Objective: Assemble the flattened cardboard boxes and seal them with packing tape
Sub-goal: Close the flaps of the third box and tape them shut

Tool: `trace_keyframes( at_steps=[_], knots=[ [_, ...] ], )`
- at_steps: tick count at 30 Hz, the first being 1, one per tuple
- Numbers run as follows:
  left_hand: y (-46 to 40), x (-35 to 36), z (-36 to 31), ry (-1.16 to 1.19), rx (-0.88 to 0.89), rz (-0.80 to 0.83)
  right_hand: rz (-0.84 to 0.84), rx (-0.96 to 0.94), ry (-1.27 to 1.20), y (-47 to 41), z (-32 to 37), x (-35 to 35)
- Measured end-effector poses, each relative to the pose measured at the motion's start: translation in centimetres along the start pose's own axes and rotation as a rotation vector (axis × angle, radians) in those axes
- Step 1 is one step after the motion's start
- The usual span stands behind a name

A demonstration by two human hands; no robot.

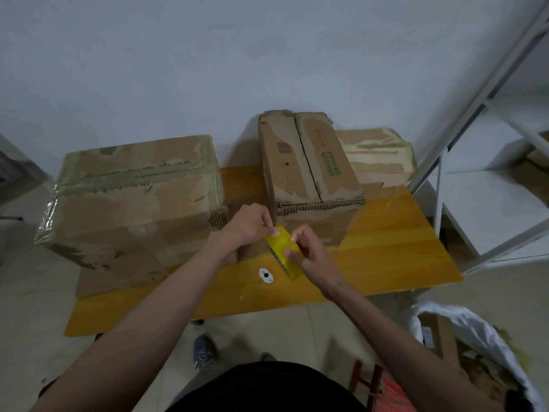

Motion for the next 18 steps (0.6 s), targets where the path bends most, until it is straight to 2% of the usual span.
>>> trace_keyframes(
  at_steps=[4,9,12,18],
  knots=[
    [-0.3,1.4,1.7,-0.066,-0.075,0.019,0.025,0.008,0.135,-0.6,-2.6,0.0],
    [0.7,3.1,3.2,-0.135,-0.058,-0.025,0.121,0.115,0.372,-2.4,-8.3,1.0],
    [1.8,2.7,4.0,-0.133,-0.071,-0.084,0.182,0.128,0.551,-2.7,-12.0,1.6],
    [4.3,-0.1,4.2,-0.128,-0.014,-0.141,0.278,0.28,0.871,-3.6,-16.1,2.7]
  ],
)
Point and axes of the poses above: each hand's wrist, its own y-axis away from the middle knuckle, its own x-axis out of the palm, z = x × y, the point moved 4 cm from there along -y, towards the middle knuckle, and after that the axes turned 12 degrees about y, right-handed, at the moved point
